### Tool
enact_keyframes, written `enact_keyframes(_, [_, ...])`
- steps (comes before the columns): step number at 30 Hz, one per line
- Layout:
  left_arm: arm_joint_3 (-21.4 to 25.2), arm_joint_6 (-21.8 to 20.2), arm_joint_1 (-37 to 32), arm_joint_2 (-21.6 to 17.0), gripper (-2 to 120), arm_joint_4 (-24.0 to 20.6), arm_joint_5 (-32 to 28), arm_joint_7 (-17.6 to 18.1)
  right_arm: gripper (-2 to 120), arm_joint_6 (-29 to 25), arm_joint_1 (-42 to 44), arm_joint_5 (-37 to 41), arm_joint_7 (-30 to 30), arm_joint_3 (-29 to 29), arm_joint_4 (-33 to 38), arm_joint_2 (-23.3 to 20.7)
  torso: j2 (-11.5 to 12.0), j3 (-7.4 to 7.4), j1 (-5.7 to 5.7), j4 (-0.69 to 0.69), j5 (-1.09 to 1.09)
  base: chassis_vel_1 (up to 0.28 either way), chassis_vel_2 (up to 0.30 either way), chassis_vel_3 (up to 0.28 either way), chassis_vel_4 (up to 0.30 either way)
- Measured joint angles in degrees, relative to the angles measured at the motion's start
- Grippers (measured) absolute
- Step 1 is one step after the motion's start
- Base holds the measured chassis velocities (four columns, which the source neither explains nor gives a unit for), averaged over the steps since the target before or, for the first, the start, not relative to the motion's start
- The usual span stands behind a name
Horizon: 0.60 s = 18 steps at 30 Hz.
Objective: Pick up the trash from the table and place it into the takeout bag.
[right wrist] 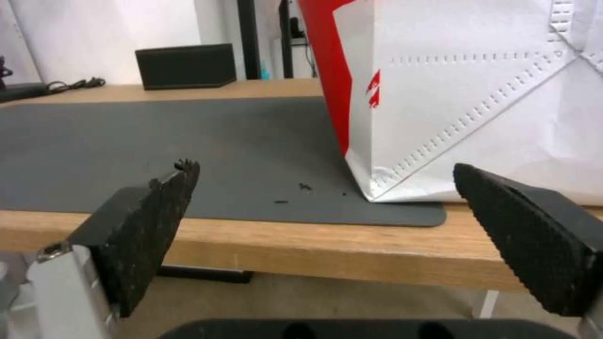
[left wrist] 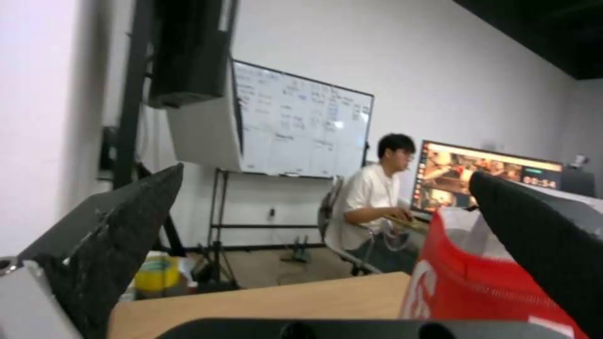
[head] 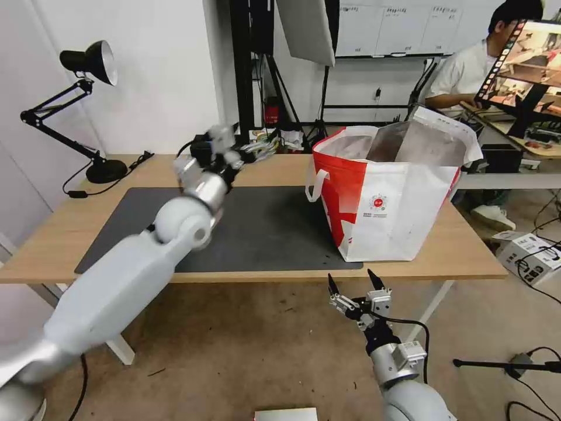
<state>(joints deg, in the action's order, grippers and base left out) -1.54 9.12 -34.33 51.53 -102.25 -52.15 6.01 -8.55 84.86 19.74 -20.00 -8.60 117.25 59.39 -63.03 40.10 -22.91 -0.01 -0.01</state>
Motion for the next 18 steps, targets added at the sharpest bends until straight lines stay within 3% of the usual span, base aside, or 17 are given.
enact_keyframes(5, [8.31, 4.39, -12.37, -1.51, 103, -3.93, 4.38, -2.27, 100, 0.0, 0.0, 0.0, 0.0, 0.0, 0.0, 0.0, 0.0, -0.01, 0.0, 0.01, 0.0, 0.0, 0.0, 0.0, 0.0])
enact_keyframes(11, [13.41, 7.45, -20.63, -1.76, 100, -6.03, 7.28, -3.23, 100, 0.0, -0.01, 0.0, 0.0, 0.0, 0.0, 0.0, 0.0, 0.0, 0.0, 0.0, 0.0, 0.0, 0.0, 0.0, 0.0])
enact_keyframes(12, [16.62, 8.51, -25.03, -0.6, 100, -7.07, 8.78, -3.88, 100, 0.0, 0.0, 0.0, 0.0, 0.0, 0.0, 0.0, 0.0, 0.0, 0.0, 0.0, 0.01, 0.0, 0.0, 0.0, 0.0])
enact_keyframes(18, [24.64, 11.58, -36.06, 4.39, 100, -9.01, 13.1, -5.22, 100, 0.0, 0.0, 0.0, 0.0, -0.01, 0.0, 0.0, 0.0, -0.01, 0.0, 0.0, 0.0, 0.0, 0.0, 0.0, 0.0])
